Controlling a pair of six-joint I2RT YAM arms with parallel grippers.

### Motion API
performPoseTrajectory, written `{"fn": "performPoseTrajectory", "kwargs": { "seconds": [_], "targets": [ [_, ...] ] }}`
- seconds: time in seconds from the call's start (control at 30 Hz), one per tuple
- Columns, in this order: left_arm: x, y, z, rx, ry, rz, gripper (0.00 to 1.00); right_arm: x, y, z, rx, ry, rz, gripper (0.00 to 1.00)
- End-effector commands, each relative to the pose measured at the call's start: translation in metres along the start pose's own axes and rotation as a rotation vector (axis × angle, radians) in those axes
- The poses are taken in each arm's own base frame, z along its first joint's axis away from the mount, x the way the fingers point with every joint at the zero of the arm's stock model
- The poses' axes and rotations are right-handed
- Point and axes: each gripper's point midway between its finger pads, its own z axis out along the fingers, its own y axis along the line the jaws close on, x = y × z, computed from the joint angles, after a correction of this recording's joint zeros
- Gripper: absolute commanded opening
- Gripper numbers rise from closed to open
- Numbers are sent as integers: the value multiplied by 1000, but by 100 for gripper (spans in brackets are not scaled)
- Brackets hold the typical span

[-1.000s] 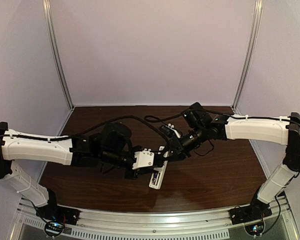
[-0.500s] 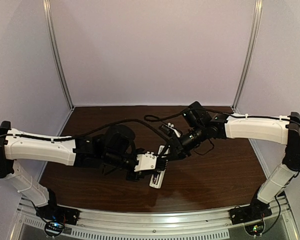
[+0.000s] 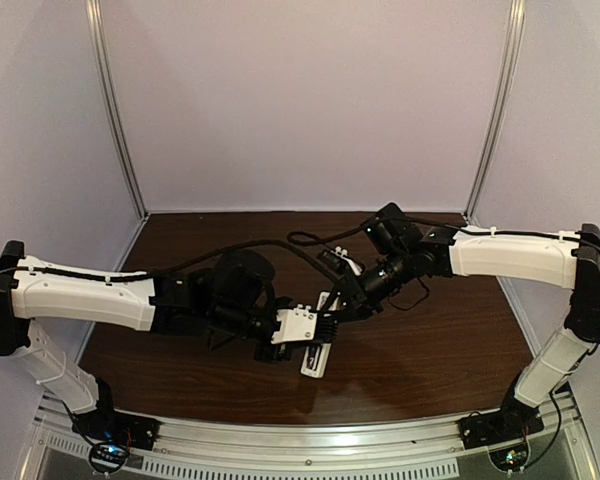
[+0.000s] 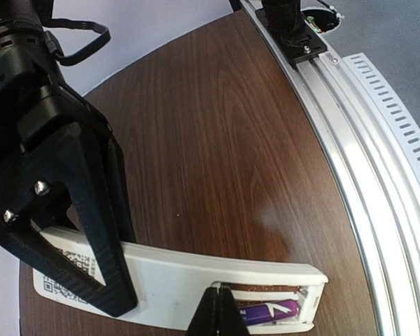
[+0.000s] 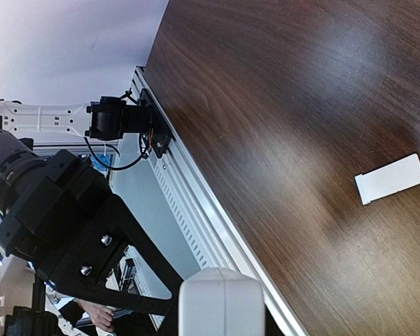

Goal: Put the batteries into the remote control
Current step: Load the battery into the battery compartment.

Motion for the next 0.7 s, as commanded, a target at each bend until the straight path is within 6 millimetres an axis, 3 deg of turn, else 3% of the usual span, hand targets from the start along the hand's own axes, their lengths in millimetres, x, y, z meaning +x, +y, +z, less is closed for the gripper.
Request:
{"fn": "performPoseTrajectory", "kwargs": {
  "seconds": [0.0, 0.67],
  "targets": [
    [29, -26, 6, 97, 92, -20, 1, -12, 40, -12, -102, -30, -95, 0],
    [59, -46, 7, 132, 190, 39, 0, -15, 87, -33, -272, -60, -175, 0]
  ]
}}
